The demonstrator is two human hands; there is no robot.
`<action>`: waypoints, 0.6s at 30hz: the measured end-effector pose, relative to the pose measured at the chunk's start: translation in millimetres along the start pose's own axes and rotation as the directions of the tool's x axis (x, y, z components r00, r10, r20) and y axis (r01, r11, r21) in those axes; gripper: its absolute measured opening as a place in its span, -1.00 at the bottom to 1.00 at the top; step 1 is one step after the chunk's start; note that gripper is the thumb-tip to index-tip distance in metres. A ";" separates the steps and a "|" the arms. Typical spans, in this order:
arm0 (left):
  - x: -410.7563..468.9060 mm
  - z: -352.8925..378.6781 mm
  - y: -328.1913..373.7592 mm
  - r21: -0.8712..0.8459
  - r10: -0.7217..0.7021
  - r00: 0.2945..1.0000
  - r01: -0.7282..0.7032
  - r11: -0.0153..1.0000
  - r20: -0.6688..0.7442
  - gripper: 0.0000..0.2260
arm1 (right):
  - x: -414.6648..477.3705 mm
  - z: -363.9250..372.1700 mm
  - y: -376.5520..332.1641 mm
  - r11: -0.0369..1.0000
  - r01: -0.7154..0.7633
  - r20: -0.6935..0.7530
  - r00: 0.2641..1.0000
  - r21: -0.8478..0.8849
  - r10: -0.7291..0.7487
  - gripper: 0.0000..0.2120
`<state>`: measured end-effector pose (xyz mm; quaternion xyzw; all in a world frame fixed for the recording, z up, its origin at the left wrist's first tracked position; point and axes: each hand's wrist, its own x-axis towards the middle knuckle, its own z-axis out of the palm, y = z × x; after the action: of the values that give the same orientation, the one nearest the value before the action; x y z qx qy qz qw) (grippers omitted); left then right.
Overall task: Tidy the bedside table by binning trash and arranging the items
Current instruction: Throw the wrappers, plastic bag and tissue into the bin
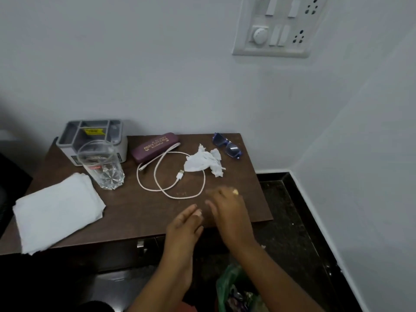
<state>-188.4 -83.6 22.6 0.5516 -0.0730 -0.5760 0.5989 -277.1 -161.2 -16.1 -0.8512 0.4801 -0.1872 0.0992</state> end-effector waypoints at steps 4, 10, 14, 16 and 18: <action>18.1 -13.6 13.2 -0.039 0.011 1.000 -0.012 0.999 -0.018 -0.79 | 79.7 17.5 -7.5 0.952 0.042 -0.008 0.999 -0.304 -0.047 -0.54; 38.2 -23.7 15.6 -0.061 -0.023 0.998 0.019 0.998 -0.064 -0.86 | 110.0 33.0 6.6 0.876 0.008 -0.029 0.999 -0.483 -0.026 -0.79; 48.4 -19.1 19.4 -0.098 -0.048 0.999 0.045 0.994 -0.025 -0.81 | 90.2 22.2 9.0 0.948 0.052 -0.169 0.979 -0.315 -0.110 -0.81; 50.3 -12.9 21.7 -0.124 -0.039 0.999 0.041 0.991 0.020 -0.75 | 69.0 8.4 1.6 0.965 0.106 -0.231 0.959 -0.239 -0.163 -0.78; 51.4 -7.4 22.2 -0.152 -0.022 0.996 0.034 0.988 0.083 -0.70 | 47.3 -5.7 -9.3 0.962 0.170 -0.281 0.932 -0.214 -0.227 -0.84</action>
<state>-152.8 -125.0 8.1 0.4809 -0.0449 -0.6103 0.6279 -250.1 -196.8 2.9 -0.8621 0.4163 -0.2789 -0.0753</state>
